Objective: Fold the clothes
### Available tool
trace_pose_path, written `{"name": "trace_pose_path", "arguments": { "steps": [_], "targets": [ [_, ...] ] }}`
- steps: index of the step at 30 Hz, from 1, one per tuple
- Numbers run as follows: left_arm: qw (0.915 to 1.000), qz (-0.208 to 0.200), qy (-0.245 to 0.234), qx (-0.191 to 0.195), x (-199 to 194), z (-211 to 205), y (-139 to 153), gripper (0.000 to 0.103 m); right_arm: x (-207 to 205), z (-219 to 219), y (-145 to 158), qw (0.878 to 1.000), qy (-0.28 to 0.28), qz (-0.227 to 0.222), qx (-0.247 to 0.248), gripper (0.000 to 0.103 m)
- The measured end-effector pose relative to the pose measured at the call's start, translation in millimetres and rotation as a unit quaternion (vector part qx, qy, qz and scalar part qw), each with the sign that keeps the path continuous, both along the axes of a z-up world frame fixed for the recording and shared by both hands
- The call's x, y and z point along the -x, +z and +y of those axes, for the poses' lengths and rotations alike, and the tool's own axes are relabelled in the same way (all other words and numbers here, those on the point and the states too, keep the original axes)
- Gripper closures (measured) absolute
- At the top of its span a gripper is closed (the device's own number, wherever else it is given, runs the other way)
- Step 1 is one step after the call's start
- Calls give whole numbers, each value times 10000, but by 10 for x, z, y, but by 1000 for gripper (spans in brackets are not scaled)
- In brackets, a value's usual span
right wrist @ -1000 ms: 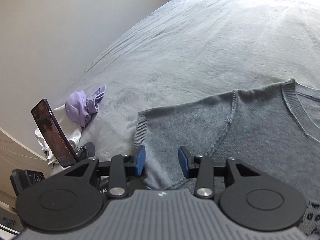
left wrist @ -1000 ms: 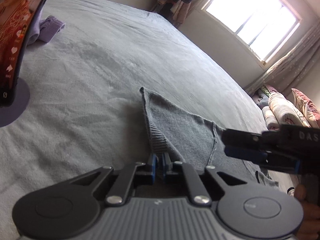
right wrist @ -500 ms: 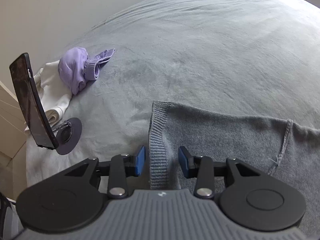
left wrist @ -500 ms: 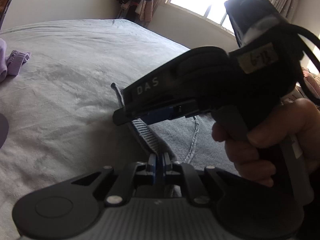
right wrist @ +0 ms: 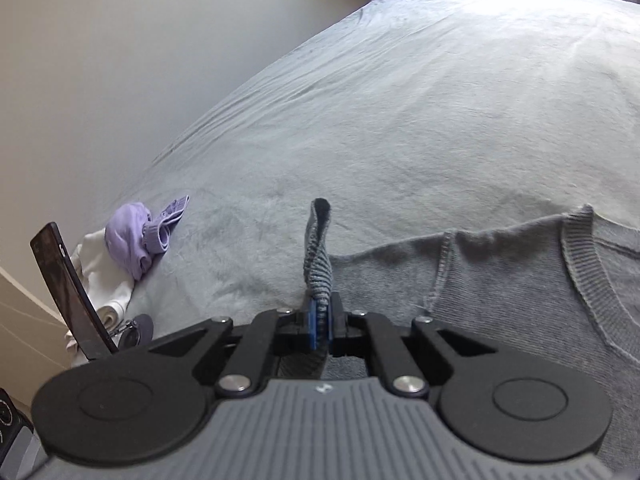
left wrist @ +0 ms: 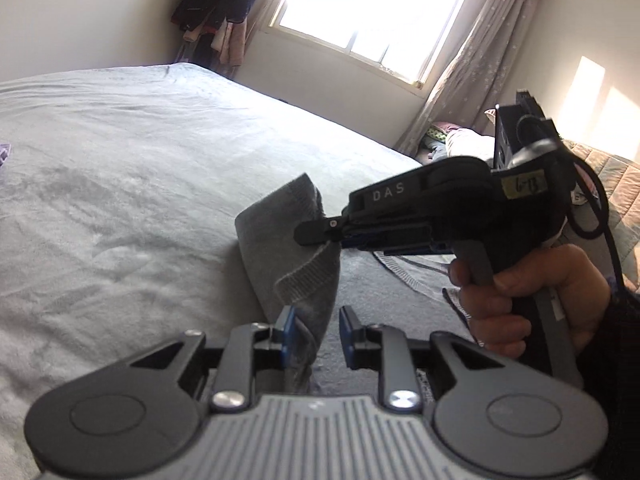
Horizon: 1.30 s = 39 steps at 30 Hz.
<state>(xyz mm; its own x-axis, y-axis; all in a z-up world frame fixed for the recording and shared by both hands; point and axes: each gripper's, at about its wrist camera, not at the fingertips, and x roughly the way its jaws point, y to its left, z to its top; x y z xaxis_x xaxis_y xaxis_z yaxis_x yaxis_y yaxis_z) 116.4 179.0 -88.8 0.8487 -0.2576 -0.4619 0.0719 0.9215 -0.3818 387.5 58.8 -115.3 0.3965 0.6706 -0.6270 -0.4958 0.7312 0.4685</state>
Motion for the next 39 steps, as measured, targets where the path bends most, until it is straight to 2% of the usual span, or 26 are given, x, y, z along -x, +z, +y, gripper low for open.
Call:
{"name": "trace_pose_path", "arguments": {
  "steps": [3, 8, 12, 22, 30, 33, 35, 38, 39],
  "targets": [
    [9999, -53, -56, 99, -1, 16, 10, 79, 11, -229, -42, 9996, -237, 84, -161, 97],
    [9996, 231, -163, 81, -71, -23, -58, 79, 21, -523, -136, 9977, -563, 200, -308, 97],
    [9982, 387, -456, 29, -112, -100, -118, 79, 18, -716, -184, 9962, -738, 253, -398, 97],
    [9922, 455, -1145, -204, -105, -330, -175, 79, 119, -1082, -303, 9913, -1143, 251, -601, 97],
    [9849, 600, -1595, -292, -122, -485, -236, 79, 114, -1340, -418, 9868, -1529, 316, -439, 97],
    [9828, 691, -1668, -382, -124, -554, -272, 79, 140, -1411, -466, 9829, -1797, 348, -207, 88],
    [9824, 717, -1676, -404, -132, -583, -275, 79, 189, -1473, -446, 9804, -1931, 340, -197, 85],
    [9813, 745, -1746, -309, -123, -561, -269, 78, 306, -1520, -364, 9795, -1994, 244, -169, 67],
    [9807, 763, -1778, -265, -121, -551, -268, 78, 353, -1522, -329, 9798, -1985, 189, -139, 66]
  ]
}}
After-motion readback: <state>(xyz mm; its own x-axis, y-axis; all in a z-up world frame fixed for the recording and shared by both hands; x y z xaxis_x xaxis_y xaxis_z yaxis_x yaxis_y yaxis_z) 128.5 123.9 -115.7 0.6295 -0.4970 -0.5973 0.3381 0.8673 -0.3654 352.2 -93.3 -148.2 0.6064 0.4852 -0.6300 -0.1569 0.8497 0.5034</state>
